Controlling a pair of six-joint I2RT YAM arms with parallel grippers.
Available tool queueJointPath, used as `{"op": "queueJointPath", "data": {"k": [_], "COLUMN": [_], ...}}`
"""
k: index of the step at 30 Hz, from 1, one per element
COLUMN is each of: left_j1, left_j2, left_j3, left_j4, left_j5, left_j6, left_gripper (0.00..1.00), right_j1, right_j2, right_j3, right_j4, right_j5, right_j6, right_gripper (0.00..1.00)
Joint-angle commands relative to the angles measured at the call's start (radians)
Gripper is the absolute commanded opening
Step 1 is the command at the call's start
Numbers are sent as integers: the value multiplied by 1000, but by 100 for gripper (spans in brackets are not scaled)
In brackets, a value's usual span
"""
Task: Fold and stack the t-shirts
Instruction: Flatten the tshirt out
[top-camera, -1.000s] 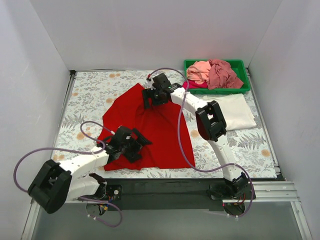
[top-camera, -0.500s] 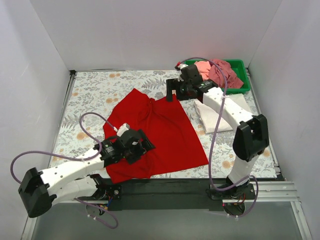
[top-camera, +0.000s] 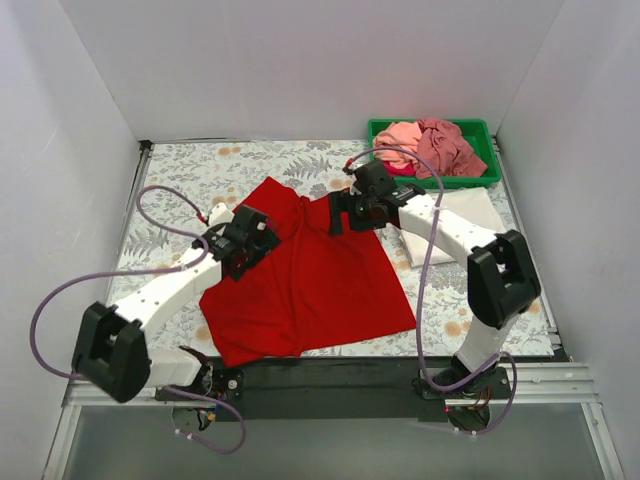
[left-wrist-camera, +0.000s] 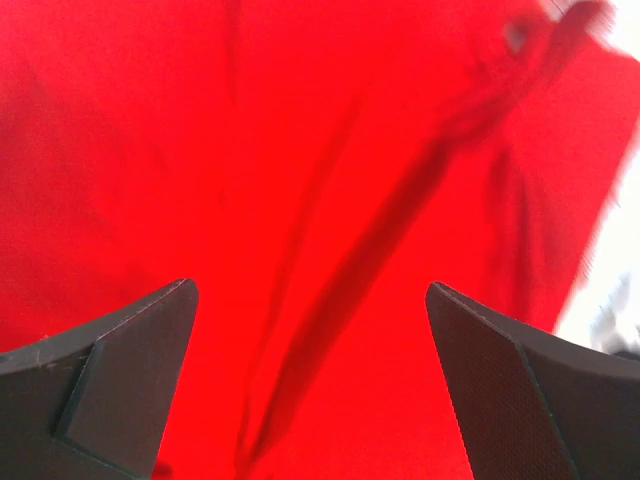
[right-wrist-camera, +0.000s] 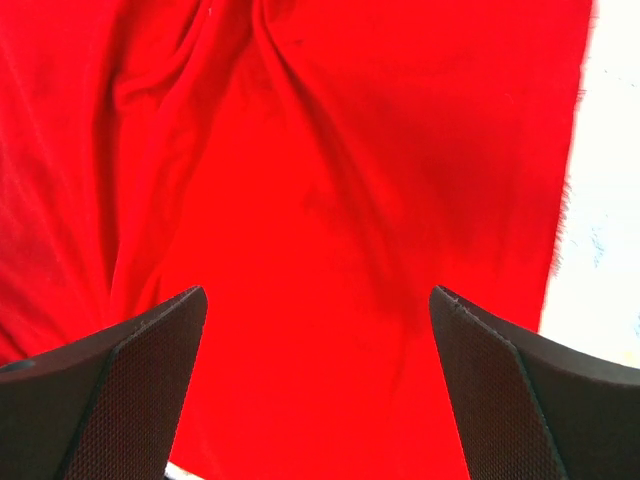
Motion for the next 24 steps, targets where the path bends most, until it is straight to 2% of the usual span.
{"op": "queueJointPath", "data": {"k": [1, 4, 8, 13, 16, 21, 24], "left_j1": [107, 153, 227, 280, 313, 377, 438], "left_j2": [141, 308, 520, 732, 786, 882, 947], "left_j3": [108, 217, 372, 479, 495, 524, 591], "left_j4": [106, 184, 195, 184, 195, 224, 200], "left_j5": [29, 42, 121, 142, 188, 162, 187], "left_j6": [188, 251, 317, 351, 359, 357, 368], "left_gripper": [98, 98, 98, 98, 98, 98, 98], "right_j1": [8, 6, 3, -17, -37, -66, -84], "right_j2": [107, 222, 356, 486, 523, 566, 601], "right_j3": [104, 211, 341, 431, 460, 506, 539], "right_j4": [45, 44, 41, 39, 38, 38, 38], "right_j5": [-19, 16, -5, -27, -35, -61, -75], "right_j6": [-26, -36, -32, -43, -38, -53, -70], "right_gripper": [98, 98, 98, 98, 98, 98, 98]}}
